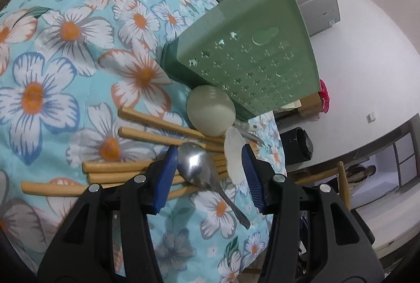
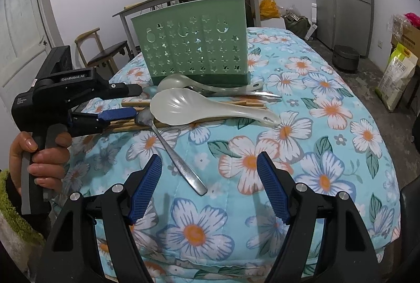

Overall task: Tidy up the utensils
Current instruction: 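Close the left tool on the white rice paddle handle and lift it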

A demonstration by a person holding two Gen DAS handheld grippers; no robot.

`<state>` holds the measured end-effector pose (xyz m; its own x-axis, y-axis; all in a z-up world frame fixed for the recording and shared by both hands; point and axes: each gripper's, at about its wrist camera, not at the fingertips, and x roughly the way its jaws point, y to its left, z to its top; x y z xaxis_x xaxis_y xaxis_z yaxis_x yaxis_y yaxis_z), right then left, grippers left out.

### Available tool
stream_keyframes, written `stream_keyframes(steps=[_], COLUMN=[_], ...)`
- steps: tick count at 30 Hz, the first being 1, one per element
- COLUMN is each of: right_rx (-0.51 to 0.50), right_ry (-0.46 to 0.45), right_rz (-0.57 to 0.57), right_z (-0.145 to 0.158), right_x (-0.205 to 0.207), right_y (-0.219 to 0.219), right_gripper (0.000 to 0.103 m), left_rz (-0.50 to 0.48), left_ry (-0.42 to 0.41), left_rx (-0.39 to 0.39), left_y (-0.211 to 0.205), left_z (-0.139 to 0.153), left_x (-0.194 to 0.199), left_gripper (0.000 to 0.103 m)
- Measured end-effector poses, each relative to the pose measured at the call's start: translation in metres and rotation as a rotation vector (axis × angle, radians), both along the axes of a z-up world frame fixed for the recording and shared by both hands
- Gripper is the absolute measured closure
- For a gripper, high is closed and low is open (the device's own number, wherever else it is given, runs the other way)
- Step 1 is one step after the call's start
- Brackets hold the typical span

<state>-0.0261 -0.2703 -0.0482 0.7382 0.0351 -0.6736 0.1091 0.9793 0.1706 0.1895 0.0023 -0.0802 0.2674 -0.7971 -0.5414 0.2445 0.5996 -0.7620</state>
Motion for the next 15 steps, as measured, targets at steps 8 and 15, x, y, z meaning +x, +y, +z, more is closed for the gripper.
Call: stream_keyframes(steps=[8,15], right_rx=[0.010,0.012], right_ry=[0.014,0.018], right_rz=[-0.008,-0.008], right_z=[-0.0032,-0.0049], right_x=[0.0042,0.0052], right_y=[-0.0012,-0.0022], right_gripper=[0.030,0.030], left_rz=[-0.037,-0.041], left_ry=[0.061,0.080], left_rx=[-0.087,-0.152], left_y=[-0.0028,-0.0013], left_z=[-0.0054,-0.0053], left_x=[0.0086,0.0051], left_gripper=[0.056,0.056])
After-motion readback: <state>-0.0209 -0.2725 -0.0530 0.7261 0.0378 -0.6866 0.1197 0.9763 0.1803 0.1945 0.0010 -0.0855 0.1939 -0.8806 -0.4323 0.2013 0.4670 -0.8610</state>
